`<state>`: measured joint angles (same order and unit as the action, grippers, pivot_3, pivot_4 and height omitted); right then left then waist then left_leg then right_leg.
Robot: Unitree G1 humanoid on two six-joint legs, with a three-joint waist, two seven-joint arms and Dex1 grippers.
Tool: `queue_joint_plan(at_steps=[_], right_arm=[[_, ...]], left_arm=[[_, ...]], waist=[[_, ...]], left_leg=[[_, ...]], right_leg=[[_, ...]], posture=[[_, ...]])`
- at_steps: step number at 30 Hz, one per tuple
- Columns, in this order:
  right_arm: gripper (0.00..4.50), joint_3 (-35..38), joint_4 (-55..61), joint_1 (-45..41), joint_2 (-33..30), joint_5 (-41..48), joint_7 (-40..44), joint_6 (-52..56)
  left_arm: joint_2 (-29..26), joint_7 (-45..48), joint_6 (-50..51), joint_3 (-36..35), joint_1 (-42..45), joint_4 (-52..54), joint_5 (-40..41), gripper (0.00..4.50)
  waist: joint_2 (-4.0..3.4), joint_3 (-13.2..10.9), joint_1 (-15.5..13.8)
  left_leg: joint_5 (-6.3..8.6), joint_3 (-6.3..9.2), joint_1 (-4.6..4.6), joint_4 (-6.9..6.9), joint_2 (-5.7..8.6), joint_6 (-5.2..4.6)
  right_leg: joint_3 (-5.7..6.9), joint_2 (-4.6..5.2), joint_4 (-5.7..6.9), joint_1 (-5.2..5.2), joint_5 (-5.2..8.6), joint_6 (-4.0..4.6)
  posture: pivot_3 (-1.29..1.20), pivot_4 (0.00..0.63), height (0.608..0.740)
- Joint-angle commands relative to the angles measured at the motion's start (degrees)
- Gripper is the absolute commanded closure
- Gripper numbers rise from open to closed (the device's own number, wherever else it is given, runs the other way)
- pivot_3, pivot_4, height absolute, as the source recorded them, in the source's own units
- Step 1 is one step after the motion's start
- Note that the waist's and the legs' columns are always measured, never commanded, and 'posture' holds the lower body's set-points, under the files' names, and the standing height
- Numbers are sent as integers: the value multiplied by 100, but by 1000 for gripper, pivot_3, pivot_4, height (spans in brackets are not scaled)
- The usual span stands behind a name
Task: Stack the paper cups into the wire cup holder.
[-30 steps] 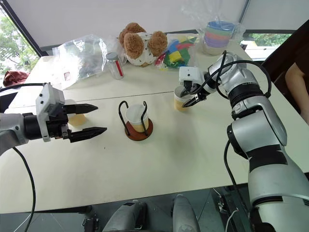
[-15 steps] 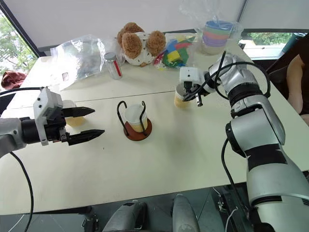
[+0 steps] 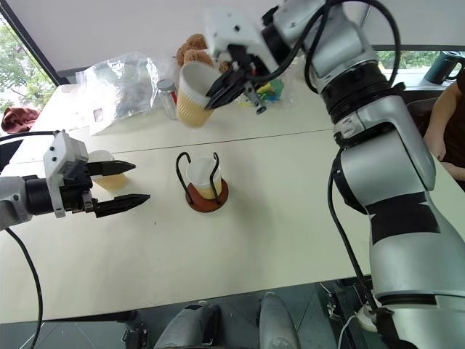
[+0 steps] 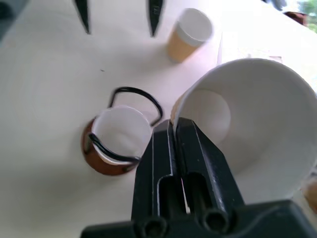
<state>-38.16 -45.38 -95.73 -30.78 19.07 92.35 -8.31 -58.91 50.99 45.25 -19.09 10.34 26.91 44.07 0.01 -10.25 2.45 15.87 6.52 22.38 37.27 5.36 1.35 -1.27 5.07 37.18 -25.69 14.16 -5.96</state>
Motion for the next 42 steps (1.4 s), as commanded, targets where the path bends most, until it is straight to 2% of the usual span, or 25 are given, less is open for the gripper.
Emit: queue_joint_plan(at_steps=[1,4,8,15,27,36,39,42], right_arm=[[4467,-625,421,-213,-267,660,15,61],[4467,-1392,551,-393,-385,1006,15,-66],[4467,-2021,208,-614,-284,1118,15,-380],[4467,-2462,-612,-874,248,1038,15,-783],[4467,-3663,-574,-1209,159,1442,15,-1063],[4467,-3944,-601,-1287,254,1664,15,-1137],[3581,-3941,-568,-1292,258,1731,15,-1148],[2113,-3816,-603,-1292,253,1767,15,-1156]], left_arm=[[37,-44,-127,-68,75,77,-56,0],[90,-98,-119,-66,55,131,-50,0],[117,-138,-130,-37,81,125,-49,0],[244,-266,-129,18,79,212,-35,0],[412,-420,-148,68,85,291,-50,0],[473,-502,-182,138,103,309,-71,0],[477,-530,-177,141,115,310,-66,0],[472,-542,-191,134,151,273,-93,0]], waist=[[0,0,-5],[0,0,5],[0,0,29],[0,0,13],[0,0,15],[0,0,9],[0,0,8],[0,0,8]], left_leg=[[1,0,0,0,0,-1],[1,-2,1,1,1,-2],[1,-11,1,-2,-4,-2],[1,-14,2,-4,-6,-2],[2,-13,4,-5,-6,-1],[2,-13,4,-5,-6,-1],[2,-13,4,-5,-6,0],[2,-13,4,-4,-6,0]], right_leg=[[0,0,-1,0,0,0],[0,1,-1,-1,0,0],[1,-2,4,-12,0,0],[0,-4,7,-18,0,1],[2,-5,8,-23,0,1],[1,-5,9,-24,0,1],[1,-6,9,-24,0,1],[1,-5,9,-24,0,1]], posture=[[0,150,740],[0,150,740],[0,150,740],[0,150,740],[0,150,740],[0,150,740],[0,150,740],[0,150,740]])
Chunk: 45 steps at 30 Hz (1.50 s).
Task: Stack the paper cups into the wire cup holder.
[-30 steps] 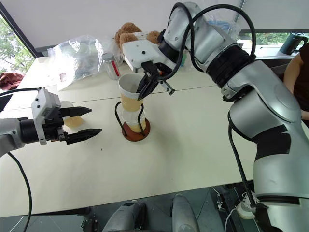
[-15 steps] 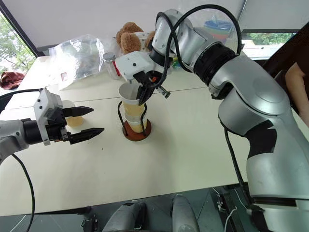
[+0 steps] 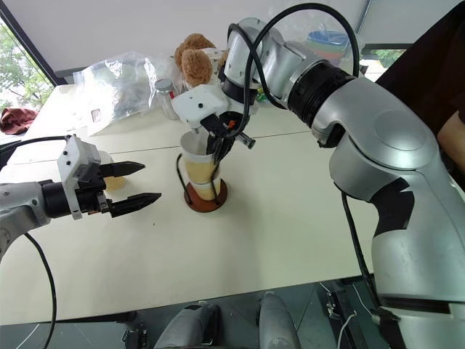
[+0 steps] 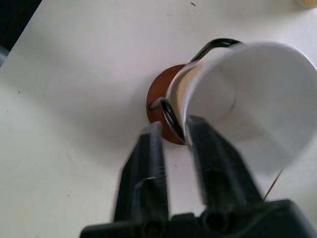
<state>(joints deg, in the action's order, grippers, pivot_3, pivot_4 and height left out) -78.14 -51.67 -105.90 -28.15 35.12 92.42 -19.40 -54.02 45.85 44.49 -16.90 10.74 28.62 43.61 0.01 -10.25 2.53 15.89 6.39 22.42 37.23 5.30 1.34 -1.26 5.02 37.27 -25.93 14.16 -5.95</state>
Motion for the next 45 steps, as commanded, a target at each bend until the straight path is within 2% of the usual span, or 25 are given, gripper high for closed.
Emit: queue_joint_plan(at_steps=[1,7,13,17,23,27,31,45], right_arm=[[2113,262,21,-270,-37,200,8,-8],[2113,1363,27,73,-506,370,8,417],[2113,3715,536,1109,-1107,562,-89,2125],[2113,5363,2673,2937,-1825,1300,-1528,3971],[2113,6910,5395,5149,-2234,1999,-2940,5548],[2113,7450,6252,5835,-2211,2165,-3380,6095],[2113,7447,7023,6360,-2318,2043,-3189,6368],[2113,7465,7199,6269,-2031,1514,-3272,6567]], left_arm=[[-28,-19,-136,-89,129,74,-77,0],[-214,69,-475,-224,320,-224,-488,0],[-814,575,-972,-528,258,-905,-1031,0],[-1515,1105,-1780,-588,244,-1779,-1765,0],[-2132,2214,-2780,-210,418,-3074,-2251,0],[-2059,2608,-3183,459,1208,-3726,-2517,0],[-1829,3179,-3879,1387,1956,-4435,-3131,0],[-682,3412,-5492,2542,3437,-6645,-4453,0]], waist=[[0,0,0],[1,0,-15],[5,3,-45],[6,3,-88],[-1,-1,-156],[8,2,-187],[9,3,-188],[18,6,-181]], left_leg=[[0,0,0,0,0,0],[0,1,2,-1,0,1],[1,-1,2,6,2,0],[2,1,3,-3,-2,-2],[5,-30,12,-5,-5,-7],[20,-35,16,17,-6,-35],[37,-29,2,54,-6,-65],[45,-29,4,92,-2,-78]], right_leg=[[0,0,0,0,0,0],[0,0,-2,-1,0,0],[2,2,-8,10,-1,1],[2,3,-8,7,-3,5],[0,12,-5,-18,-3,5],[4,13,-5,-9,-8,10],[21,9,-8,31,-9,10],[25,0,-8,48,-19,-6]], posture=[[0,150,740],[0,150,740],[0,150,740],[0,150,740],[0,150,740],[0,150,740],[0,150,740],[0,150,740]])
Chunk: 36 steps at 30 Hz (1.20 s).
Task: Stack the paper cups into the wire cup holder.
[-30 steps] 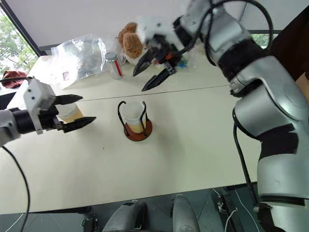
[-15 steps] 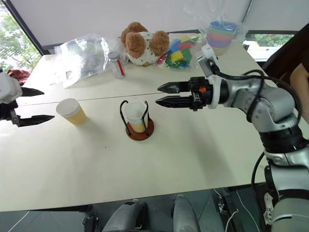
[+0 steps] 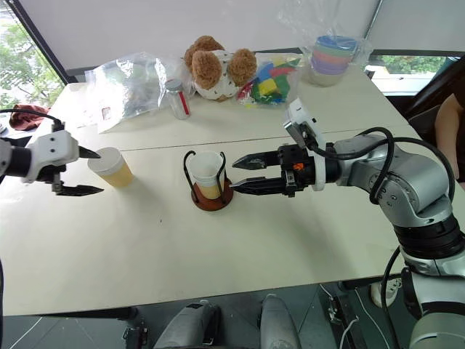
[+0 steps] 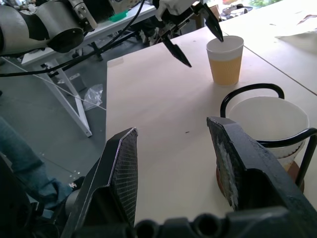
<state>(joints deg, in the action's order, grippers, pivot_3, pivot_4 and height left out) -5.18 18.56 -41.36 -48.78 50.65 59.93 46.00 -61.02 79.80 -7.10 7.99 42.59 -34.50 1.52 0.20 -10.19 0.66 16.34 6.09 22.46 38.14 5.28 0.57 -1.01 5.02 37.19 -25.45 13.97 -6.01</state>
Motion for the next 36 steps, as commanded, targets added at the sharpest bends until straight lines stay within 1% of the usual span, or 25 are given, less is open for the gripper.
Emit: queue_joint_plan(at_steps=[1,3,5,6,7,10,13,17,19,21,23,26,27,28,30,33,36], right_arm=[[2066,185,178,-196,51,-50,-38,41],[2047,215,176,-202,82,-81,-73,69],[2047,216,186,-188,109,-118,-103,88],[2047,215,198,-176,121,-131,-115,96],[2047,215,210,-165,132,-140,-125,104],[2047,228,220,-147,145,-164,-126,123],[2047,221,253,-110,151,-202,-126,149],[2047,249,316,47,-55,-396,-127,153],[2047,332,250,104,-206,-533,-105,116],[2047,440,116,166,-438,-739,-43,28],[2047,528,21,199,-585,-868,-2,-33],[2047,697,-207,156,-742,-941,11,31],[2047,736,-242,140,-730,-931,-1,49],[2047,761,-223,132,-732,-887,-52,166],[2047,818,-107,172,-723,-799,-22,227],[2047,936,61,282,-713,-733,-66,298],[2047,1067,241,476,-678,-689,-191,360]], left_arm=[[60,29,-395,66,315,-447,-274,255],[125,137,-463,99,425,-614,-300,867],[170,185,-525,139,520,-732,-342,1871],[188,196,-566,154,558,-778,-371,2524],[205,204,-601,162,591,-821,-396,2903],[256,242,-651,176,678,-902,-450,4403],[303,236,-699,180,773,-970,-516,4459],[319,388,-658,203,1200,-961,-591,4459],[365,561,-572,231,1567,-896,-613,4459],[529,924,-173,250,2215,-668,-496,4459],[687,1210,432,341,2752,-367,-168,4459],[701,1270,1970,1082,3541,608,1365,4459],[613,1270,2379,1309,3665,858,1821,4459],[516,1270,2567,1544,3742,1035,2192,4459],[484,1270,2516,1897,3874,1086,2465,4459],[825,1270,1989,2270,4091,725,2422,4459],[994,1270,1620,2747,4199,561,2573,4459]], waist=[[1,0,9],[2,-1,14],[2,-1,15],[2,-1,17],[2,-1,16],[2,-1,17],[2,-1,12],[13,-3,-4],[16,-3,-9],[19,-3,-19],[29,-5,-33],[33,-6,17],[33,-6,34],[27,-4,60],[12,-3,135],[12,-4,185],[14,-5,165]], left_leg=[[0,-1,0,0,0,0],[0,-1,0,1,0,0],[0,0,1,1,0,0],[0,0,1,1,0,0],[0,0,0,1,0,0],[0,0,0,1,0,-1],[0,0,0,1,0,-1],[1,2,2,5,0,-1],[1,3,5,7,1,-2],[1,4,8,10,3,-3],[2,9,15,16,6,-5],[5,8,19,18,6,-10],[8,8,20,18,5,-14],[11,8,19,16,5,-20],[15,-2,9,7,4,-28],[16,-3,-3,3,0,-28],[12,-3,-3,10,-1,-23]], right_leg=[[-1,0,0,0,0,-1],[0,0,0,-1,0,-1],[-1,0,1,-2,0,-1],[0,0,1,-2,0,-1],[0,0,1,-2,0,-1],[-1,0,1,-1,-1,-1],[0,0,1,-1,-1,-1],[2,-1,1,0,-1,-2],[6,-1,0,0,-1,-2],[8,0,0,1,-1,-4],[15,0,0,3,-2,-5],[14,0,-3,4,-6,-15],[14,1,-1,3,-6,-16],[12,1,0,4,-6,-17],[-1,1,1,2,-5,-19],[-4,-3,1,0,-3,-22],[-4,-5,6,1,-4,-20]], posture=[[0,150,740],[0,150,740],[0,150,740],[0,150,740],[0,150,740],[0,150,740],[0,150,740],[0,150,740],[0,150,740],[0,150,740],[0,150,740],[0,150,740],[0,150,740],[0,150,740],[0,150,740],[0,150,740],[0,150,740]])
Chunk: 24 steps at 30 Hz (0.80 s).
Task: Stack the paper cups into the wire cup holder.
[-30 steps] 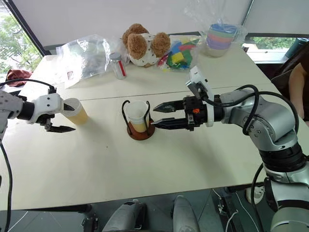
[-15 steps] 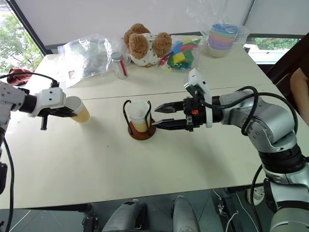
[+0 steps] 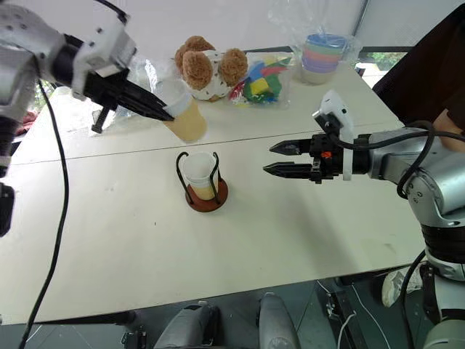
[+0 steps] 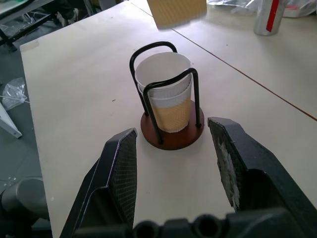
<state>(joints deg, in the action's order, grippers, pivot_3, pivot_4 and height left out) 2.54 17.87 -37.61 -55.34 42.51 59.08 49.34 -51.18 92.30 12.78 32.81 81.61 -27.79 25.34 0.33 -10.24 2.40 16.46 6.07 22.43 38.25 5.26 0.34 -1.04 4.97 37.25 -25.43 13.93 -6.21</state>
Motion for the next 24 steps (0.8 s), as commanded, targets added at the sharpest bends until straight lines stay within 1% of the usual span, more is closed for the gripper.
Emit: queue_joint_plan(at_steps=[1,7,10,16,19,20,24], right_arm=[[2047,333,363,155,-8,143,-149,50],[2047,495,647,411,81,284,-427,140],[2047,531,695,470,100,312,-501,143],[2047,518,714,500,152,341,-592,89],[2047,479,694,481,184,326,-613,65],[2047,468,685,476,193,318,-616,57],[2047,419,665,457,238,270,-612,20]], left_arm=[[43,20,-472,390,329,-170,222,4459],[100,20,-824,1034,412,-331,530,4459],[106,20,-836,1268,456,-350,700,4459],[-138,20,-851,1784,550,-64,947,4459],[-141,20,-885,1840,624,-101,987,3650],[-130,20,-901,1840,648,-135,978,3199],[-157,20,-872,1789,708,-138,1001,1157]], waist=[[1,-1,-12],[2,-1,-43],[3,-2,-57],[4,-2,-102],[4,-2,-139],[4,-2,-154],[6,-3,-167]], left_leg=[[0,0,1,3,1,0],[0,-2,5,1,4,0],[1,-2,6,2,4,-1],[1,-4,6,3,5,-1],[1,-4,6,3,4,-1],[1,-4,6,4,4,-1],[1,-4,7,9,6,-1]], right_leg=[[-1,2,0,2,0,0],[-3,5,-7,0,0,-1],[-3,5,-8,0,0,-1],[-5,5,-9,0,1,-1],[-5,4,-9,0,1,-1],[-4,4,-9,0,1,-1],[-4,4,-9,3,1,-1]], posture=[[0,150,740],[0,150,740],[0,150,740],[0,150,740],[0,150,740],[0,150,740],[0,150,740]])
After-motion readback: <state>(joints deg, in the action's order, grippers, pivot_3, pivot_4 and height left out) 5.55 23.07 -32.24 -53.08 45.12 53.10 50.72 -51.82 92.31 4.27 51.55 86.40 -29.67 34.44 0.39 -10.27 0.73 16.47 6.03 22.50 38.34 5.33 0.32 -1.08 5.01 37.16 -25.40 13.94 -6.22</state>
